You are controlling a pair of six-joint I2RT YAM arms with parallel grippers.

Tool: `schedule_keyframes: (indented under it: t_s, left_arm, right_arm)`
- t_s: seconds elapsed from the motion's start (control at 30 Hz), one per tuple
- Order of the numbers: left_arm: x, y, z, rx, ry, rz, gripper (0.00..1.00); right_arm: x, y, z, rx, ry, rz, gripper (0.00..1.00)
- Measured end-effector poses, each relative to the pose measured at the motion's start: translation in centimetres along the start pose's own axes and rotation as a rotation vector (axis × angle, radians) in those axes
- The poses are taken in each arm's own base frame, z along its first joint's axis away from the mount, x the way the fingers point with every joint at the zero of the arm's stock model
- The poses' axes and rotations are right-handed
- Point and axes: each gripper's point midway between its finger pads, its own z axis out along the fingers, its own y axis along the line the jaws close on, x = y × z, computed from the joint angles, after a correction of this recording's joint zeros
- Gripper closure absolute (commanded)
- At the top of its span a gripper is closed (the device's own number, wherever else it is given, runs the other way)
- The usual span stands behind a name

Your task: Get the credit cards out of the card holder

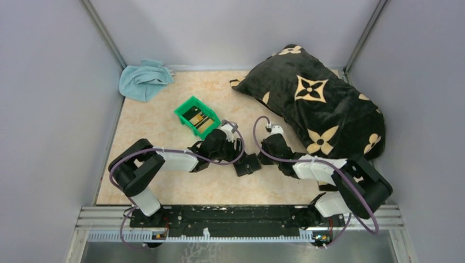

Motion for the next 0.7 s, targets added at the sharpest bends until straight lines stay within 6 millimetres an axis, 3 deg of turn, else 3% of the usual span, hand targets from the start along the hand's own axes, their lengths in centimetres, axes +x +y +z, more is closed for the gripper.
schedule_keyframes:
  t_s: [0.23, 0.37, 0.43, 0.57, 0.63, 0.7]
  left_arm:
    - [0.9, 0.6, -1.6, -0.021, 0.009, -0.005, 0.31]
    - [1.4, 0.9, -2.5, -0.029, 0.014, -0.013, 0.31]
    - [1.5, 1.1, -2.7, -0.041, 0.015, -0.013, 0.31]
    - [1.5, 1.4, -2.9, -0.061, 0.022, -0.005, 0.3]
    - [1.4, 1.4, -2.8, -0.067, 0.031, 0.006, 0.3]
    - [1.0, 1.4, -2.2, -0.072, 0.038, 0.018, 0.29]
  right_arm:
    - [-3.7, 0.4, 2.9, -0.033, -0.02, 0.038, 1.0]
    - [-6.2, 1.2, 3.3, -0.056, -0.066, 0.034, 1.0]
    - [-6.9, 1.3, 2.8, -0.059, -0.087, 0.028, 0.92]
    - [-8.4, 2.0, -0.3, -0.099, -0.186, -0.002, 0.93]
    - [-8.2, 2.8, -2.2, -0.125, -0.231, -0.025, 0.94]
    - [-6.7, 4.5, -3.8, -0.177, -0.241, -0.062, 0.94]
